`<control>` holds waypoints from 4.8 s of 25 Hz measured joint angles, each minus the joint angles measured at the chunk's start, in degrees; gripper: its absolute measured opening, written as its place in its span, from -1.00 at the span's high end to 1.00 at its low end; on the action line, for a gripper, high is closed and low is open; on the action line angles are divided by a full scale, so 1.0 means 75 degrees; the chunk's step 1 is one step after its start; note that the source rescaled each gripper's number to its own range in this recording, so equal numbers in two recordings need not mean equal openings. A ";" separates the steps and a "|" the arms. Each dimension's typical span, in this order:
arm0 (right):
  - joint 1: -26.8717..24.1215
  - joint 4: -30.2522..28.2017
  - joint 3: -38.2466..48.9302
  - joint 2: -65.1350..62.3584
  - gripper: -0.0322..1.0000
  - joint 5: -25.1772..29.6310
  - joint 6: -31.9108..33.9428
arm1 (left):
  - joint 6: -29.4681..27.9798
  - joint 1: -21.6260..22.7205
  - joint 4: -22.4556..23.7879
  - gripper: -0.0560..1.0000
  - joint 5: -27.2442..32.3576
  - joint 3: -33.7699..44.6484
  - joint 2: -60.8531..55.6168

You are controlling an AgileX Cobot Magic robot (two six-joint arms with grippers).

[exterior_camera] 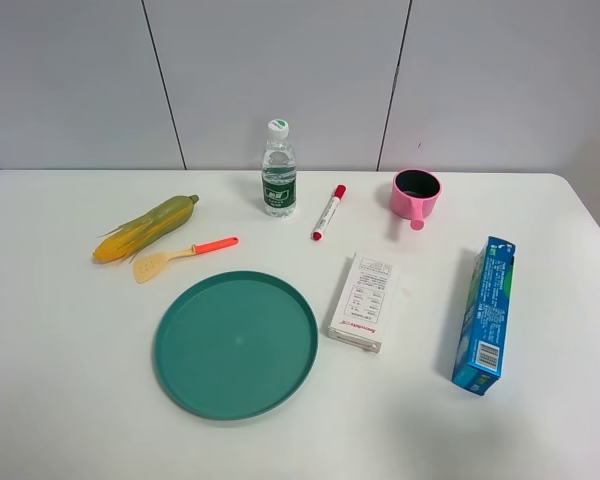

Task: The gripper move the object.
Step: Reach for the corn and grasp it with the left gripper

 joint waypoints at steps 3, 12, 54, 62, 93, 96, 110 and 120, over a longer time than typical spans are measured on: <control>0.0000 0.0000 0.0000 0.0000 -1.00 0.0000 0.0000 | 0.0000 0.0000 0.0000 -1.00 0.0000 0.0000 0.0000; 0.0000 0.0000 0.0000 0.0000 -1.00 0.0000 0.0000 | 0.0000 0.0000 0.0000 -1.00 0.0000 0.0000 0.0000; 0.0000 0.0000 0.0000 0.0000 -1.00 0.0000 0.0000 | 0.1504 0.0000 -0.1287 -1.00 -0.5262 -0.2742 0.7350; 0.0000 0.0000 0.0000 0.0000 -1.00 0.0000 0.0000 | 0.2876 0.0000 -0.1287 -1.00 -0.5498 -0.3281 0.9677; 0.0000 0.0000 0.0000 0.0000 -1.00 0.0000 0.0040 | 0.4714 -0.1252 -0.0203 -0.90 -0.7786 -0.3286 1.3248; 0.0000 0.0000 0.0000 0.0000 -1.00 0.0000 0.0000 | 0.4714 -0.1252 -0.0197 -0.90 -0.7866 -0.3286 1.3287; 0.0000 0.0000 0.0000 0.0000 -1.00 0.0000 0.0040 | 0.4689 -0.1252 -0.0180 -0.87 -0.8311 -0.3286 1.3796; 0.0000 0.0000 0.0000 0.0000 -1.00 0.0002 0.0040 | 0.3579 -0.1252 -0.0180 -0.87 -0.9010 -0.3290 1.5035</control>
